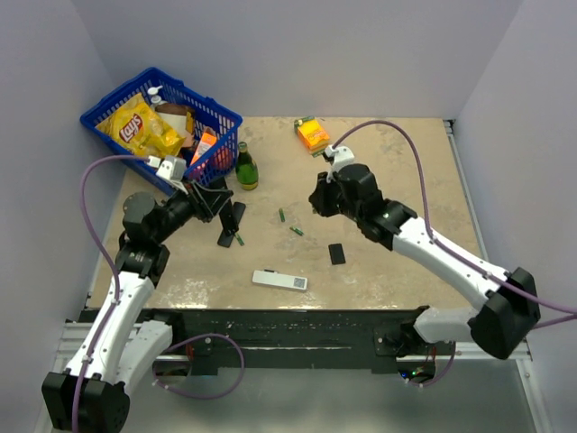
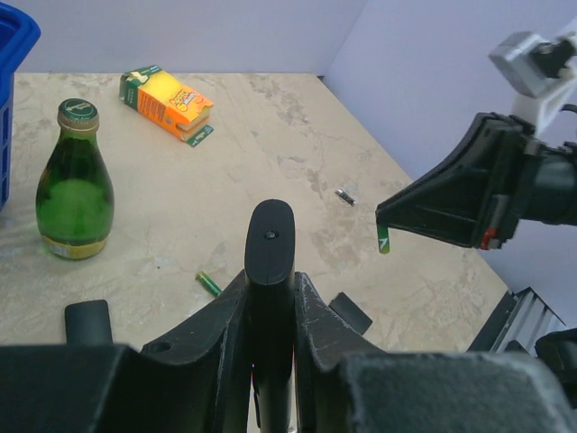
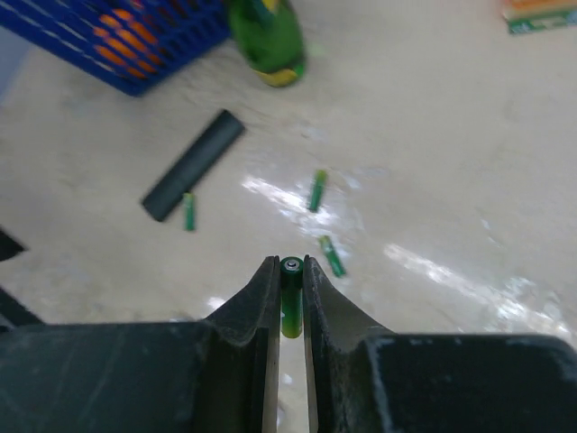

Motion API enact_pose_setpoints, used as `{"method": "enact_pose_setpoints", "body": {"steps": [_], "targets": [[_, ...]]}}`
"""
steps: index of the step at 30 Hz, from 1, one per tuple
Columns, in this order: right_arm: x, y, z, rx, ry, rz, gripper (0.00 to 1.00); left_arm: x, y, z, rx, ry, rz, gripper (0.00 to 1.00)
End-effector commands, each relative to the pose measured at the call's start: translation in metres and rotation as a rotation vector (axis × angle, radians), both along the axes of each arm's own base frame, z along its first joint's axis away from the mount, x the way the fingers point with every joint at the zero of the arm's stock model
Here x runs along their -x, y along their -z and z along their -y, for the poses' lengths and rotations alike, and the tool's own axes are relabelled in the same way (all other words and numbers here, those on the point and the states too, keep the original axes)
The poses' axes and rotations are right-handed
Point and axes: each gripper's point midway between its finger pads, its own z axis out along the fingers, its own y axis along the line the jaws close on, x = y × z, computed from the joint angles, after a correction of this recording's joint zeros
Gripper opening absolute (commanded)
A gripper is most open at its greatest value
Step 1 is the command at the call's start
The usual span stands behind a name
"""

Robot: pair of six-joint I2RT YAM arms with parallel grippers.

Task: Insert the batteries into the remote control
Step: Pick up the battery from the center of the board, then load the battery into the remote control.

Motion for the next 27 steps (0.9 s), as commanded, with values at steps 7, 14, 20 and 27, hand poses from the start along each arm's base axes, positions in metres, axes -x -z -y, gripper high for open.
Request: {"method": "enact_pose_setpoints", "body": {"steps": [7, 14, 20, 27], "targets": [[0.075, -0.137, -0.101, -0.529, -0.27, 0.409, 0.0, 0.021, -0.023, 0.003, 0.089, 0.024, 0.066, 0.0], [0.112, -0.147, -0.14, -0.616, -0.394, 0.553, 0.0, 0.016, -0.014, -0.003, 0.112, -0.011, 0.037, 0.0], [0.116, -0.135, -0.163, -0.594, -0.409, 0.594, 0.0, 0.013, -0.01, -0.005, 0.129, -0.011, 0.023, 0.0], [0.107, -0.117, -0.177, -0.559, -0.391, 0.602, 0.0, 0.013, -0.01, -0.006, 0.131, -0.009, 0.024, 0.0]]}}
